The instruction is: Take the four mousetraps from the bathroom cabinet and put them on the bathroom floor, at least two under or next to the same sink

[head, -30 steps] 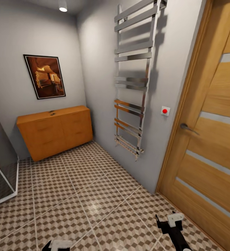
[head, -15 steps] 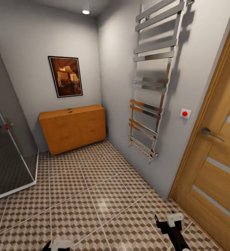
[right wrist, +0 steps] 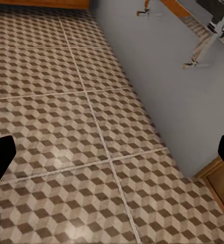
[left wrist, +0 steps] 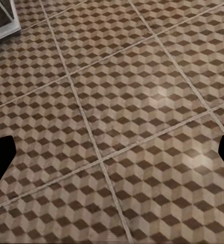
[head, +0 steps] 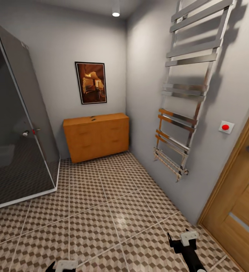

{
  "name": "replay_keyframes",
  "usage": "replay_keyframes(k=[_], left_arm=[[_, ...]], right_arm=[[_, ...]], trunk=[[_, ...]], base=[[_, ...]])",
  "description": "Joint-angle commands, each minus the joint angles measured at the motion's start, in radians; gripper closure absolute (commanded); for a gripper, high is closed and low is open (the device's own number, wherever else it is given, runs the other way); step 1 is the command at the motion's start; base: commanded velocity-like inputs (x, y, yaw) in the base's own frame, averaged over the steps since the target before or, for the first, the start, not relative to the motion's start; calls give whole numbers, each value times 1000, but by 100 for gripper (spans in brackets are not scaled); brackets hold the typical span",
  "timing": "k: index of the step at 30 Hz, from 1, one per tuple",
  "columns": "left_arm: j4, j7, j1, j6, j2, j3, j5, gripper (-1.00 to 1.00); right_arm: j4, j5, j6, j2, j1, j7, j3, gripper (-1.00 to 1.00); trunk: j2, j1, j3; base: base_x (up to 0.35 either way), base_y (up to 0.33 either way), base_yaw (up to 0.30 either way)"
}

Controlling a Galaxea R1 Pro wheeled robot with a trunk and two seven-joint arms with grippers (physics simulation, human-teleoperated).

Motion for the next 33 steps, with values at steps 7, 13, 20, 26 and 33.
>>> replay_keyframes(k=[7,13,20,26,33], left_arm=[[4,2,-2,1,-1,-8,7,-100],[4,2,-2,5,-1,-8,7,-100],[3,1,-2,4,-1,-9,7,-100],[3,1,-2,4,-7,-8,7,-100],[3,2,-2,5,-8,-8,7,-100]], right_arm=[[1,7,-1,0,-1,-10,6,-100],[1,7,-1,0,-1,-10,6,-100],[1,7,-1,0,-1,-10,6,-100],[1,7,-1,0,-1,-10,6,-100],[1,7,-1,0,-1,-10,5,-100]], trunk=[[-2,1,-2],[-2,1,-2],[-2,1,-2],[-2,1,-2],[-2,1,-2]], base=[[0,0,282],[0,0,282],[10,0,273],[160,0,115],[267,0,16]])
